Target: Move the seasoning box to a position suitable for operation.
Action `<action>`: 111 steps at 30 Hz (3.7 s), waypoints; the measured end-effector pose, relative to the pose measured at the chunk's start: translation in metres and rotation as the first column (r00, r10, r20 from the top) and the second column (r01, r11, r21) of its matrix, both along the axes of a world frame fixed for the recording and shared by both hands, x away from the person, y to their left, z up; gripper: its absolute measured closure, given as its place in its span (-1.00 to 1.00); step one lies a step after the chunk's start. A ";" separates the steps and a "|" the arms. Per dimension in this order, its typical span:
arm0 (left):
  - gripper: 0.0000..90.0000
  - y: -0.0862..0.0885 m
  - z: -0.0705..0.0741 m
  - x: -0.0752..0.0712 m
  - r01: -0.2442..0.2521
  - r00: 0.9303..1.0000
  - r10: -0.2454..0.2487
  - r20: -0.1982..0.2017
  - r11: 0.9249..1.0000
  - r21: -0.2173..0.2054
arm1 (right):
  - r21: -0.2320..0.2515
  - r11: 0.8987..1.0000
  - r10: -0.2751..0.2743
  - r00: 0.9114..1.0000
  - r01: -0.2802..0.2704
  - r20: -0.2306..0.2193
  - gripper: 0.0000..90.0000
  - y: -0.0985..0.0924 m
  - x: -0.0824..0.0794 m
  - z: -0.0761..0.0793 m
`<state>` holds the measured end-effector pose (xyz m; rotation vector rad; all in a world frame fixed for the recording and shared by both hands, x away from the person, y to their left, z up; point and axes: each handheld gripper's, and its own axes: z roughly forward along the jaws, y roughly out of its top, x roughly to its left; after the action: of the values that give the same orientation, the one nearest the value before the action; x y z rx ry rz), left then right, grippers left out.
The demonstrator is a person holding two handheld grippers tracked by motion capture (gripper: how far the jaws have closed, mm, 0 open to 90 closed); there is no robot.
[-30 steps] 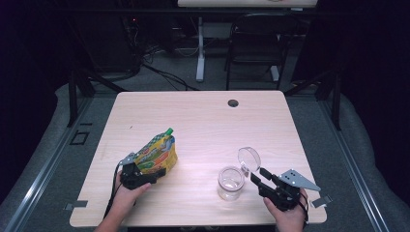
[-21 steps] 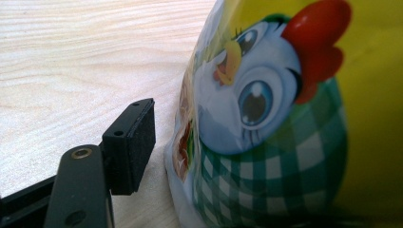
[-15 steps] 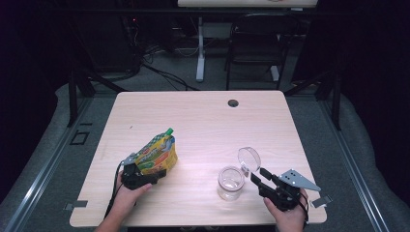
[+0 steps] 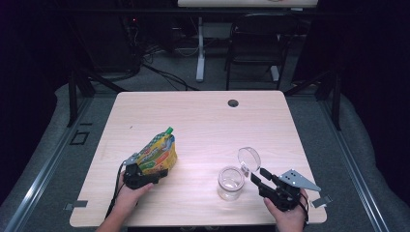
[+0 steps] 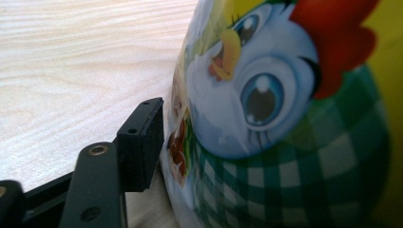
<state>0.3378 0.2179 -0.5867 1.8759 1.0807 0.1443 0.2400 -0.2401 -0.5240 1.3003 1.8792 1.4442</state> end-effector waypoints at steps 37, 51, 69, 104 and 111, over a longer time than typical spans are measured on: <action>0.16 0.000 0.000 -0.003 -0.012 0.997 0.010 0.070 1.000 0.020 | 0.007 1.000 0.004 1.000 -0.004 0.000 0.24 -0.001 0.000 0.000; 0.23 0.003 0.000 -0.002 -0.022 0.997 0.021 0.070 1.000 0.014 | 0.010 1.000 -0.002 1.000 0.002 0.001 0.24 -0.002 0.000 -0.001; 0.24 0.009 0.011 -0.005 -0.044 0.994 0.043 0.097 0.999 0.012 | 0.004 1.000 -0.002 1.000 0.002 0.001 0.24 -0.003 0.000 0.000; 0.24 0.005 0.057 -0.036 -0.058 0.969 0.019 0.247 0.987 0.152 | -0.058 0.998 -0.029 0.999 0.030 0.021 0.31 -0.001 -0.022 0.014; 0.24 0.004 0.057 -0.039 -0.053 0.969 0.013 0.246 0.986 0.157 | -0.015 1.000 -0.010 1.000 0.010 -0.026 0.27 0.000 -0.008 0.006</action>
<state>0.2992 0.2219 -0.5293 1.9250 0.9535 0.4844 0.2324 -0.2402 -0.5180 1.3258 1.8939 1.4118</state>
